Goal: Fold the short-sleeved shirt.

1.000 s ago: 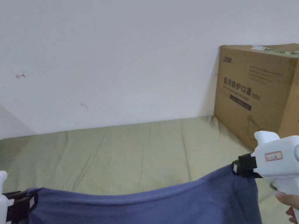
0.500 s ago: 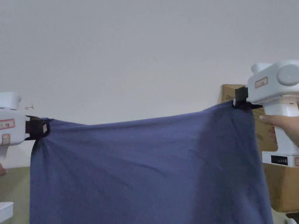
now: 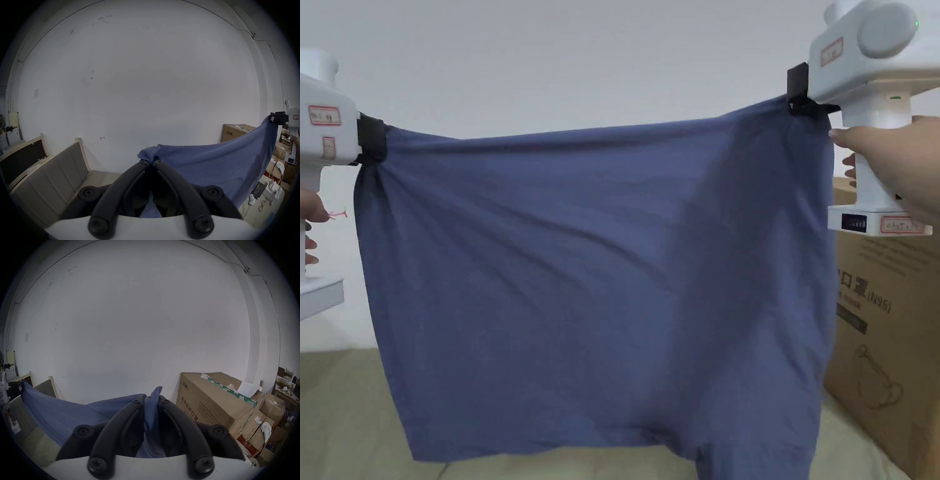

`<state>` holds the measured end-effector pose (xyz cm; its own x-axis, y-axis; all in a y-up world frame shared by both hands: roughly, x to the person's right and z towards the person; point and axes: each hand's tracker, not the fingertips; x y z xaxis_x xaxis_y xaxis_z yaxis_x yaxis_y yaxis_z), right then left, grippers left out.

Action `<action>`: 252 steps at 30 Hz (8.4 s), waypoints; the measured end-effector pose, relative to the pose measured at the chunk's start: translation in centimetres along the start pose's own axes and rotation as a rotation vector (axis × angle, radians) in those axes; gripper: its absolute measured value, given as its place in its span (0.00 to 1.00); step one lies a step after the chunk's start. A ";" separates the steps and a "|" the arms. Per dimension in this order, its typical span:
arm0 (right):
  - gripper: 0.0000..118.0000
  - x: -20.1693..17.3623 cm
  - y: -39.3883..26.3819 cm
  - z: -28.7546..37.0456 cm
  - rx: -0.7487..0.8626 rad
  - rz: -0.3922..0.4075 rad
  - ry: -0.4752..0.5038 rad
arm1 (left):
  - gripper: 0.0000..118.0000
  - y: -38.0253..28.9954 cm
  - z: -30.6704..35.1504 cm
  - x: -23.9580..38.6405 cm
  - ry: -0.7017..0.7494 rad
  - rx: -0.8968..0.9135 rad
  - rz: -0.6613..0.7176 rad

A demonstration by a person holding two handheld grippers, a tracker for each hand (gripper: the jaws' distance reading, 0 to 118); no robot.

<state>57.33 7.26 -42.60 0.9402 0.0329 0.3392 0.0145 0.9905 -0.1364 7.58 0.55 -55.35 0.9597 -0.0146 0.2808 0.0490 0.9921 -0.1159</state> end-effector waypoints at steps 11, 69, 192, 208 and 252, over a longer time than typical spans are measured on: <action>0.11 0.5 -32.6 0.7 -0.525 -0.140 0.047 | 0.00 -28.3 2.2 1.0 -0.144 -0.593 0.057; 0.00 1.9 -42.2 42.9 -0.271 -0.379 0.227 | 0.54 -41.2 38.0 -3.9 -0.195 -0.883 0.331; 0.01 1.9 -43.9 34.2 -0.544 -0.555 0.297 | 0.99 -51.4 18.4 0.2 -0.034 -0.985 0.091; 0.98 11.9 -52.6 22.1 -0.897 -0.529 -0.002 | 0.00 -44.8 24.4 -1.1 -0.050 -0.794 0.253; 0.96 4.8 -39.9 35.8 -0.465 -0.361 0.215 | 0.94 -32.8 34.9 -3.9 -0.186 -0.412 0.341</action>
<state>49.11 -27.31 -2.20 0.8949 -0.3687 0.2514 0.4455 0.7710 -0.4551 -7.41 -27.54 -19.35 0.8770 0.3578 0.3207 -0.1158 0.8052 -0.5816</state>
